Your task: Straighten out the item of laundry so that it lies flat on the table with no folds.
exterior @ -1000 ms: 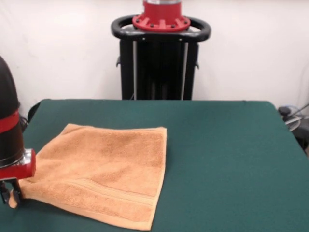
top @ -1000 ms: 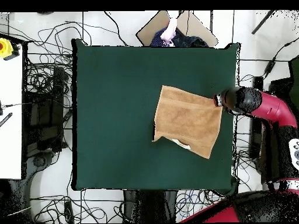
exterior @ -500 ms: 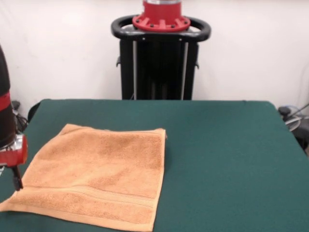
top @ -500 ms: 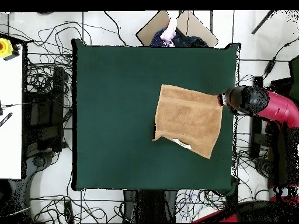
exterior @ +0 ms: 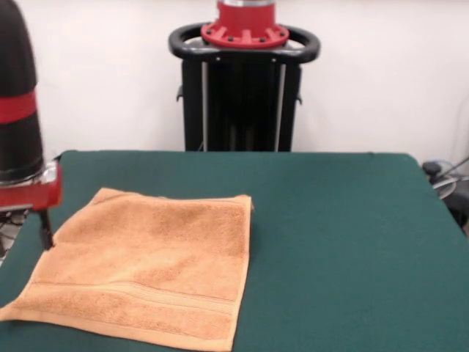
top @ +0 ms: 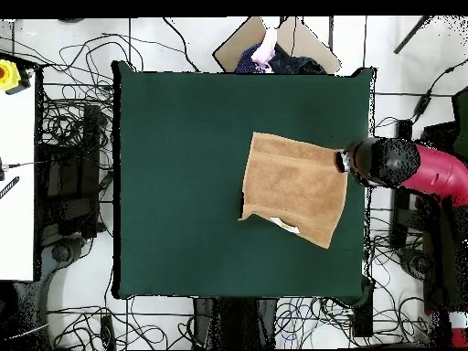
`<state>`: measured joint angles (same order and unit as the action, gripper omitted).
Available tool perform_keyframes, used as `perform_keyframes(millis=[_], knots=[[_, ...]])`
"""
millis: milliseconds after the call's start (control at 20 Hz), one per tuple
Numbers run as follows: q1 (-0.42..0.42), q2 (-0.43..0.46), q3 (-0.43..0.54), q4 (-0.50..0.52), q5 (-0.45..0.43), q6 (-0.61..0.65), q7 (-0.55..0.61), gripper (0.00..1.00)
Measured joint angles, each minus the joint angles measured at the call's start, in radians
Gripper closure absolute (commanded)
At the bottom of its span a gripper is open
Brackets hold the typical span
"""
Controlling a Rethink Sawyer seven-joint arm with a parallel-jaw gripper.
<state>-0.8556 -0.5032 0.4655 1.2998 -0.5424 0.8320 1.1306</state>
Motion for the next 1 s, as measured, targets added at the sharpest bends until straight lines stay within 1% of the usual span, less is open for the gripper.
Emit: perform_keyframes(millis=[200, 300, 350, 450, 500, 700, 750, 1000], knots=[[0.044, -0.048, -0.035, 0.081, 0.023, -0.033, 0.02, 0.0], [0.061, -0.058, -0.048, 0.106, 0.028, -0.056, 0.033, 0.0], [0.084, -0.068, -0.061, 0.139, 0.032, -0.092, 0.049, 0.0], [0.103, -0.072, -0.074, 0.164, 0.033, -0.125, 0.066, 0.0], [0.126, -0.077, -0.091, 0.192, 0.033, -0.168, 0.086, 0.0], [0.171, -0.078, -0.128, 0.242, 0.032, -0.269, 0.128, 0.0], [0.193, -0.075, -0.149, 0.268, 0.032, -0.334, 0.153, 0.0], [0.218, -0.057, -0.187, 0.321, 0.032, -0.437, 0.18, 0.0]])
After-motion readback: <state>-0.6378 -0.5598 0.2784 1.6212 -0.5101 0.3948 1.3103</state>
